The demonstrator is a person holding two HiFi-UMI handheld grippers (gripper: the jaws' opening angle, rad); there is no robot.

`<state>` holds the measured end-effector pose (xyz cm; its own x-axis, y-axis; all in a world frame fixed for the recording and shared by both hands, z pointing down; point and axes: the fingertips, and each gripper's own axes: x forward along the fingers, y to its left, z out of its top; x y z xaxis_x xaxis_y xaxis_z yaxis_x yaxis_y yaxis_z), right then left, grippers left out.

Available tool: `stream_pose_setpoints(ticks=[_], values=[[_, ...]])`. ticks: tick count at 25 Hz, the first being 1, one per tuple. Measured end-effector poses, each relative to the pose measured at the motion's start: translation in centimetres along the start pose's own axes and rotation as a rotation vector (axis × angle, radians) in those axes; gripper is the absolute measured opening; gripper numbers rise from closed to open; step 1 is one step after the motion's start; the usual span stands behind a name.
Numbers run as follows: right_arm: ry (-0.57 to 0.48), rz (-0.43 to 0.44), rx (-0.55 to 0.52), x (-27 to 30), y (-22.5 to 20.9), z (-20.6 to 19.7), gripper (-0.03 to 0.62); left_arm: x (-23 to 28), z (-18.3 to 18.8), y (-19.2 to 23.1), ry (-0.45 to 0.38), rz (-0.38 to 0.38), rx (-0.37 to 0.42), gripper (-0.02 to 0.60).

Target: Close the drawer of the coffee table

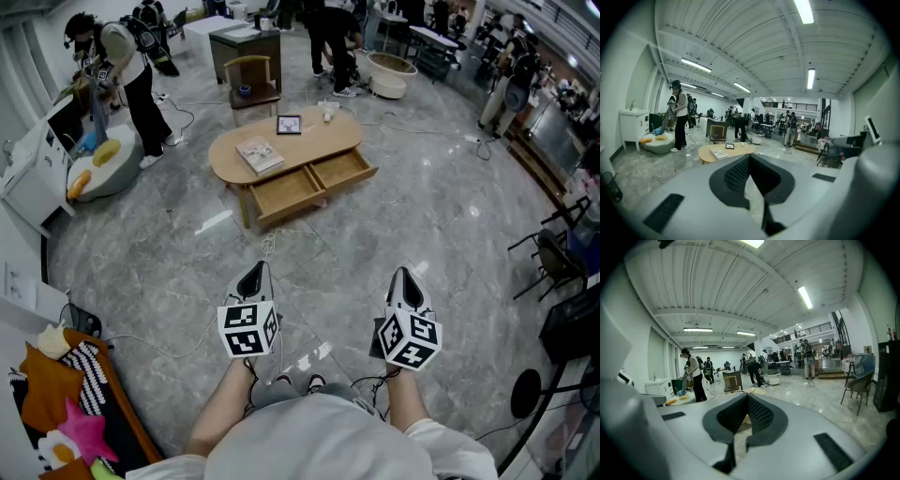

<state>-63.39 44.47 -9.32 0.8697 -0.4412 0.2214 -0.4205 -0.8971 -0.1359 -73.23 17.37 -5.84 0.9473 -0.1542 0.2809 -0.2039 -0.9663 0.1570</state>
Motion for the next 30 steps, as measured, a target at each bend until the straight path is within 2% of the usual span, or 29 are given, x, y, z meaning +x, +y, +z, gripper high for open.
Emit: stream_pose_setpoints(ticks=[5,10,16,19,23,28,30], values=[[-0.007,-0.001,0.012,-0.3,0.1,-0.1,0.000,-0.3,-0.1,0.0,0.000,0.002,0.001,-0.005],[-0.036,0.006,0.105,-0.5,-0.1,-0.4,0.000,-0.3,0.0,0.1,-0.008,-0.006,-0.007,-0.005],[-0.054,-0.008,0.090,-0.6,-0.2,0.4,0.002,-0.3,1.0,-0.1,-0.031,-0.020,-0.008,-0.002],[-0.056,-0.003,0.077,-0.6,-0.3,0.5,0.032,0.0,1.0,-0.7,-0.031,-0.050,-0.005,0.008],[-0.059,-0.004,0.051,-0.6,-0.4,0.6,0.080,0.1,1.1,-1.3,-0.036,-0.065,-0.009,0.094],[-0.066,-0.004,0.040,-0.3,-1.0,0.6,0.140,0.6,1.5,-2.1,-0.042,-0.079,0.029,0.224],[-0.066,-0.006,0.035,-0.2,-1.3,0.5,0.163,0.8,1.3,-2.4,-0.035,-0.088,0.041,0.244]])
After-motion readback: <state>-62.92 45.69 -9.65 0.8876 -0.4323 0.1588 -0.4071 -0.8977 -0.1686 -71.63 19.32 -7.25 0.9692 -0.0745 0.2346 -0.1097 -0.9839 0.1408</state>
